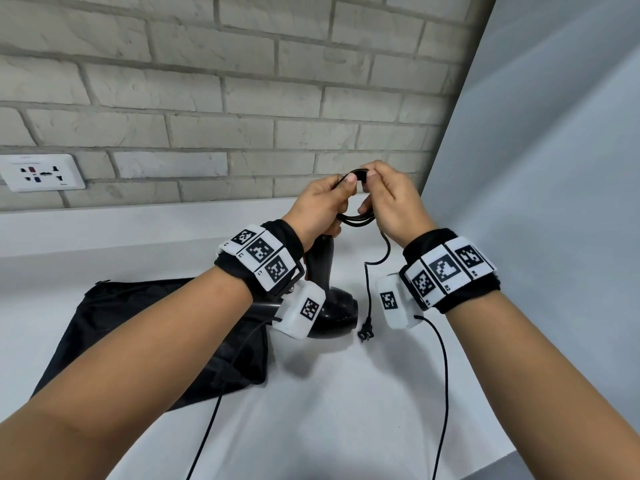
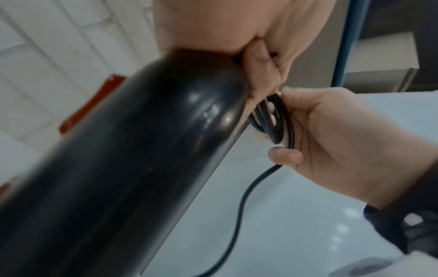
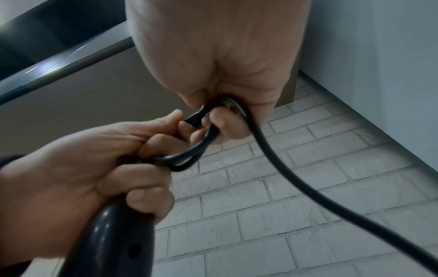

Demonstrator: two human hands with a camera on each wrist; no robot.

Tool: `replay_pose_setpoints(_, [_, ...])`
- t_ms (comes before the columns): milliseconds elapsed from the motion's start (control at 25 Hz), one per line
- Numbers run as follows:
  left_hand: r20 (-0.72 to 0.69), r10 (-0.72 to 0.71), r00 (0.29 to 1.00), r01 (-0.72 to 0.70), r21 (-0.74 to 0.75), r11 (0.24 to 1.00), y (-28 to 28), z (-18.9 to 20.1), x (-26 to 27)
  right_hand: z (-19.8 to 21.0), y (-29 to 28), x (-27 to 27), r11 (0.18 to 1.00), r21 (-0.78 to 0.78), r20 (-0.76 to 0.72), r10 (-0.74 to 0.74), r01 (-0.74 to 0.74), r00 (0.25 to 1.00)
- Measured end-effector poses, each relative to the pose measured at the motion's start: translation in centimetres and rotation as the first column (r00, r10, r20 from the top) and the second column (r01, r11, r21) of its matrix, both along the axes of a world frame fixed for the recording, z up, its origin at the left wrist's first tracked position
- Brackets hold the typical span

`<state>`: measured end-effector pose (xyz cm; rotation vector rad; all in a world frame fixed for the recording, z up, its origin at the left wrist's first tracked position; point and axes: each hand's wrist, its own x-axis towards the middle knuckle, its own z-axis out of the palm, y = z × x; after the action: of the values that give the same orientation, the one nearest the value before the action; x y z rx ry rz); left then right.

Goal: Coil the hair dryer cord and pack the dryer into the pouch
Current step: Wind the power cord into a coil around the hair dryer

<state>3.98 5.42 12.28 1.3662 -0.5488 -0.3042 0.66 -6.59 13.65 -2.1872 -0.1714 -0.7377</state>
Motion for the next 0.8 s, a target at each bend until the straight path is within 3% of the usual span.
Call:
replay_pose_setpoints(160, [0.022,0.009,1.000,-0.010,0.036,0.999,0.0,0.1,0.0,0.2,-0.2,0.4,0.999,-0.042,-0.020,-0.020,0.019,1.000])
replay_pose_setpoints(320, [-0.053,-0.020,0.998,0.022,0.054,0.998,0.5,0.6,-0.3,0.2,-0.1,0.2,0.999,-0.029,-0.004,0.043,-0.043,0.999])
replay_pose_setpoints(480, [-0.090,-0.040,0.995,0.047,0.076,0.996,0.5,0.9,-0.5,-0.8,0.2,0.2,0.992,-0.110,0.098,-0.054,0.064,0.994])
replay_pose_setpoints(640, [-0.094,-0.087,0.992,0.091,0.046,0.995,0.5,0.8,-0.8,-1.5,0.0,0.0,0.999,-0.025,0.137,-0.020,0.023,0.990])
replay_pose_setpoints(800, [-0.106,-0.085,0.991,0.084,-0.022,0.996,0.4,0.9,-0.5,-1.4,-0.1,-0.1,0.955,0.268,0.022,0.123,-0.124,0.992])
